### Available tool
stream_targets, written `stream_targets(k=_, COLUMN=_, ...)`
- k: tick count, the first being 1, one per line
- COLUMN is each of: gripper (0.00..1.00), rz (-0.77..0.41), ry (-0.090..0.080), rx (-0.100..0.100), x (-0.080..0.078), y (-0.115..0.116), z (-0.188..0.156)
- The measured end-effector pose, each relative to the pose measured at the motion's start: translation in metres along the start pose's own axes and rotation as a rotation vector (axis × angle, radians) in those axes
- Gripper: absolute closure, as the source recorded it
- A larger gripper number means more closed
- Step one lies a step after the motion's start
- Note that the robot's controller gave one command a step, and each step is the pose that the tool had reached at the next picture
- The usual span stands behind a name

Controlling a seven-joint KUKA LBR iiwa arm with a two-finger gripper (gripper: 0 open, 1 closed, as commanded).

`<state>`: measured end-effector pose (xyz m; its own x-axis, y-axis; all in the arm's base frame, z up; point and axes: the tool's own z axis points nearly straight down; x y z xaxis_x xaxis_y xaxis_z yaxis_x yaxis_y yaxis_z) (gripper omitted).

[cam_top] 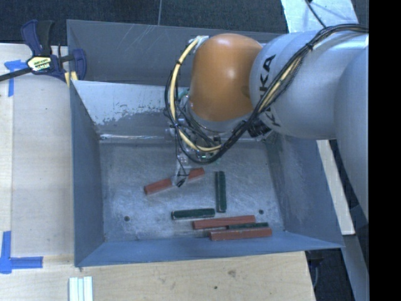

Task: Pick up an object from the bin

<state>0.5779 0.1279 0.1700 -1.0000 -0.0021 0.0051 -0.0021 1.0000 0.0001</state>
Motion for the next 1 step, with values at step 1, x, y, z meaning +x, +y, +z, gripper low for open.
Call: stream_targets(k=1, gripper=0.00, rz=0.105, ry=0.000, rx=0.001, x=0.0159, y=-0.0053, z=0.1046)
